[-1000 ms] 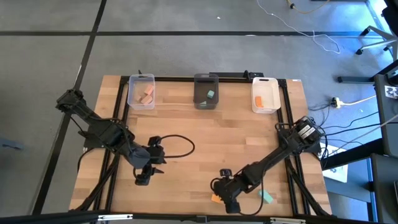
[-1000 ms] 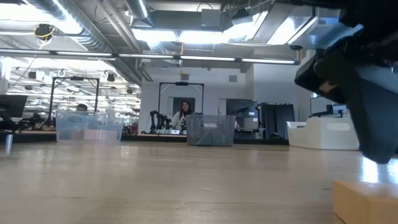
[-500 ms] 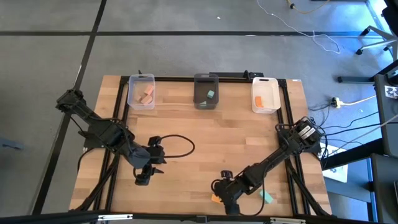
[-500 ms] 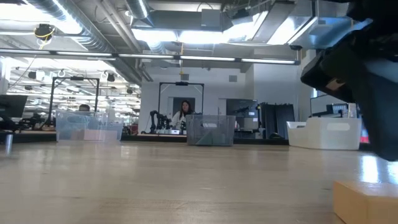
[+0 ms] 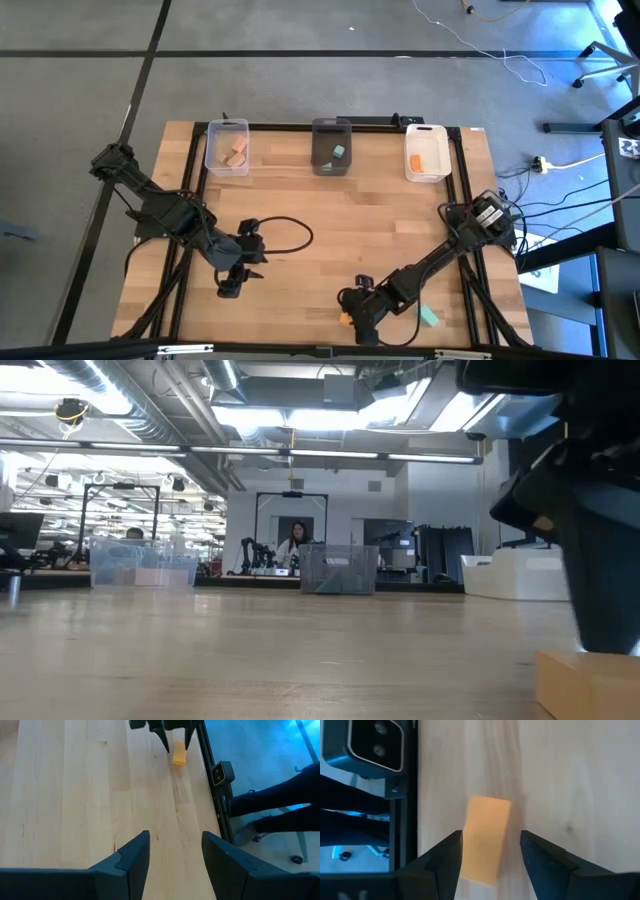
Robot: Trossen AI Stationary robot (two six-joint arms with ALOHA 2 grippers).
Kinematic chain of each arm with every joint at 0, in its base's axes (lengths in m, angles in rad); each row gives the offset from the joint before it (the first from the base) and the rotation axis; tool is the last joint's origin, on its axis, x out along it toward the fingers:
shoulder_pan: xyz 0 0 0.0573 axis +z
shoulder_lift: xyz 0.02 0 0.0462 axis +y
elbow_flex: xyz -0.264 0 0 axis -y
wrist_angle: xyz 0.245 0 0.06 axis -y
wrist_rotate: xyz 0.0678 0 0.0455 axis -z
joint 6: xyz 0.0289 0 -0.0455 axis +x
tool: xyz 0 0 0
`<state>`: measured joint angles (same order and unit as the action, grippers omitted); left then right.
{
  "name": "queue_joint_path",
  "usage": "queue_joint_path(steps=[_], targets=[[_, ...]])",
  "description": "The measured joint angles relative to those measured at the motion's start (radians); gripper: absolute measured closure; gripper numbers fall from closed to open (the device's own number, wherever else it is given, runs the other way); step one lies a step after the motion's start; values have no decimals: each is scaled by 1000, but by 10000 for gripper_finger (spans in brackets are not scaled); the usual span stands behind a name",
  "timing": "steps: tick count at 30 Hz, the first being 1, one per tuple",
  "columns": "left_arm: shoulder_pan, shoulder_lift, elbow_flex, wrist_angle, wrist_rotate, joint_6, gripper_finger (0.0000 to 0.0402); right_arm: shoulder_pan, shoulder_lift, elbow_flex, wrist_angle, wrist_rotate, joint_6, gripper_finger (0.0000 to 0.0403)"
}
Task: Sort & place blocks by color
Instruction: Put the orange block into the white bin
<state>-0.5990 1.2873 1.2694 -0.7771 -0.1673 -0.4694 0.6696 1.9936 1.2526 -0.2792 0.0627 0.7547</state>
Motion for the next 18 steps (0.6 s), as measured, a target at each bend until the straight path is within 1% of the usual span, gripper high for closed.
queue_joint_path(steps=[3,7,11,18], targets=[[0,0,0,-1,0,0,232,4,15,0,38,-1,-14,203],[0,0,0,-6,0,0,232,4,21,0,34,0,-20,203],[0,0,0,-15,0,0,232,4,22,0,34,33,-32,203],[0,0,0,-16,-7,8,232,4,43,2,46,32,-25,203]])
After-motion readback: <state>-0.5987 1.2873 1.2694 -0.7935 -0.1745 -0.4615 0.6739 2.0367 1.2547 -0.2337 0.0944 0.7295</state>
